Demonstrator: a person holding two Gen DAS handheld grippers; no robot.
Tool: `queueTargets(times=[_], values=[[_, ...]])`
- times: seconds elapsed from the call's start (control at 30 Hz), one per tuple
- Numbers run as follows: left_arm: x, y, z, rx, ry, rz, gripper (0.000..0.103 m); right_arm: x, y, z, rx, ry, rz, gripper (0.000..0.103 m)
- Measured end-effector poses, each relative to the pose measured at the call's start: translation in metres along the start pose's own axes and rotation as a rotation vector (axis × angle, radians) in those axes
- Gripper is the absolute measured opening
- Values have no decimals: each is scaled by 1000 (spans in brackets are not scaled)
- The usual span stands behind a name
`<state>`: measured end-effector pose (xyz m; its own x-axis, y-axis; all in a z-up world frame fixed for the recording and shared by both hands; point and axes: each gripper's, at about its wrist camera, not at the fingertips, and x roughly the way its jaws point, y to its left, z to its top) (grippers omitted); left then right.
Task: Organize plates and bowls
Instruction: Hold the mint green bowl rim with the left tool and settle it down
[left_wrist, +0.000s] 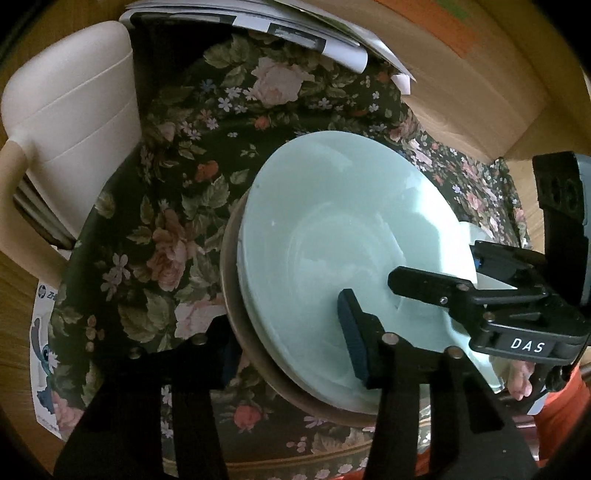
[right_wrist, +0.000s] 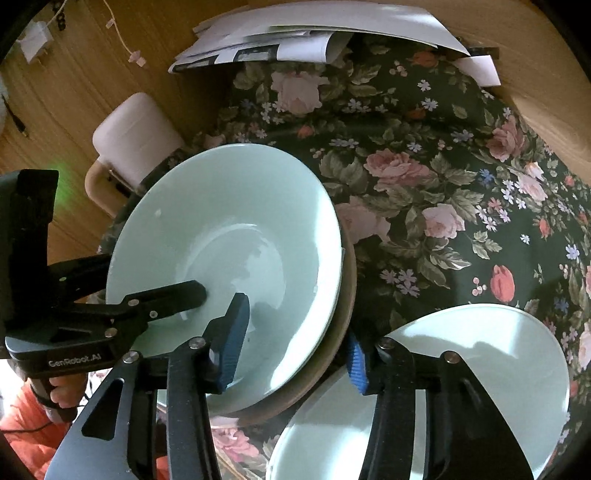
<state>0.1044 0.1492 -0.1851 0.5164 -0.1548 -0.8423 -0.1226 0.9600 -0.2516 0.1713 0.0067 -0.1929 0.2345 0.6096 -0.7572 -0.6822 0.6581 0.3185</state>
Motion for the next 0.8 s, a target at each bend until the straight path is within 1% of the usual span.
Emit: queueTargets(times=[0.07, 0.2, 0.23, 0.37, 0.53, 0.8], values=[[0, -1, 0, -4, -7, 5, 48, 1, 1, 1, 4, -3, -8, 43], [0, -5, 0, -15, -27, 34, 48, 2, 9, -2, -41, -25, -64, 39], [-1, -6, 0, -18, -34, 44, 48, 2, 9, -3, -38, -30, -65, 38], [-1, -8, 2, -24, -49, 70, 48, 2, 2, 0, 3, -32, -44, 32], [-2, -10, 5, -35, -52, 86, 48, 1, -1, 0, 36, -43, -26, 31], [-6, -14, 8, -33, -61, 86, 48, -13, -8, -3, 63, -66, -12, 29]])
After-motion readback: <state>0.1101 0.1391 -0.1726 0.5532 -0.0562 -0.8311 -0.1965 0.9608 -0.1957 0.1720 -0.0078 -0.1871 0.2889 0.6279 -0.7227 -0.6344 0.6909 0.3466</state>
